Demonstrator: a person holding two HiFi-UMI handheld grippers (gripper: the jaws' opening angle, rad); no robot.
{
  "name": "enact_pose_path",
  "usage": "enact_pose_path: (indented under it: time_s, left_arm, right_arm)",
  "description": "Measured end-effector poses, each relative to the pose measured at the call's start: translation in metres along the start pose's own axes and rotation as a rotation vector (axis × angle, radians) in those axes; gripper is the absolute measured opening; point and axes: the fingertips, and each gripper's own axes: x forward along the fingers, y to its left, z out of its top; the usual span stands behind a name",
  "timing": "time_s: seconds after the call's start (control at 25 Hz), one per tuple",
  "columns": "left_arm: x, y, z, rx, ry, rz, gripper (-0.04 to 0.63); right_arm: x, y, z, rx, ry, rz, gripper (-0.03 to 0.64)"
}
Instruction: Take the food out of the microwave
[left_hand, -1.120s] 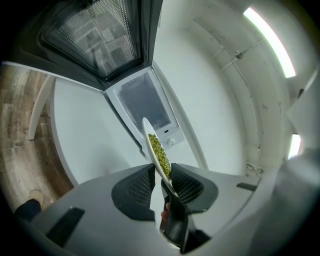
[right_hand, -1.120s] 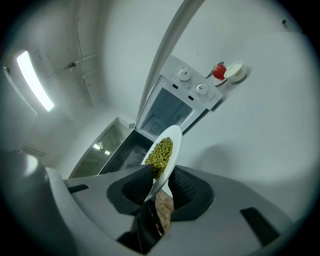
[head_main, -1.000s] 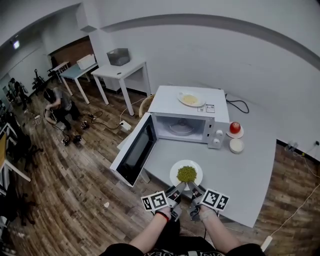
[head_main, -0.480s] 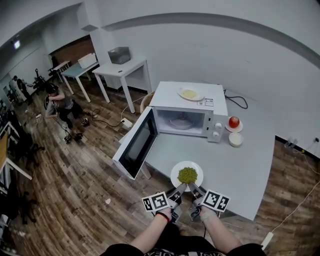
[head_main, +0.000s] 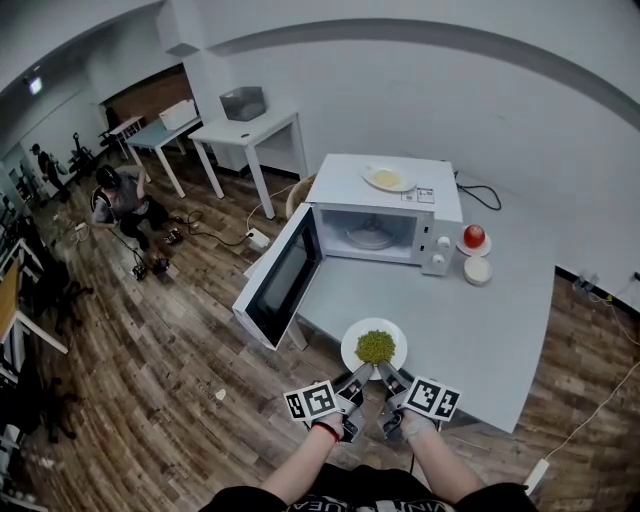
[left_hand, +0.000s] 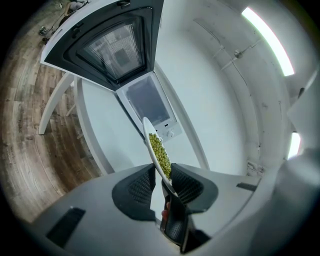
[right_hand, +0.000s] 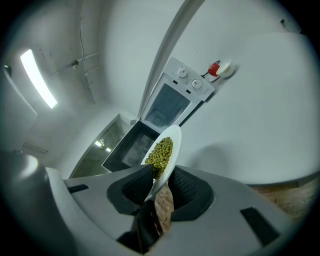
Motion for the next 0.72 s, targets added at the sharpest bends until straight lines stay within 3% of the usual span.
enact_pose_path:
  time_s: [0.72]
  left_arm:
    - [-0.065,-0.011,-0.023,-0.005,0.028,0.004,0.097]
  right_arm:
    - [-0.031,0.028,-0.057,0.043,-0.022,-0.009,0.104]
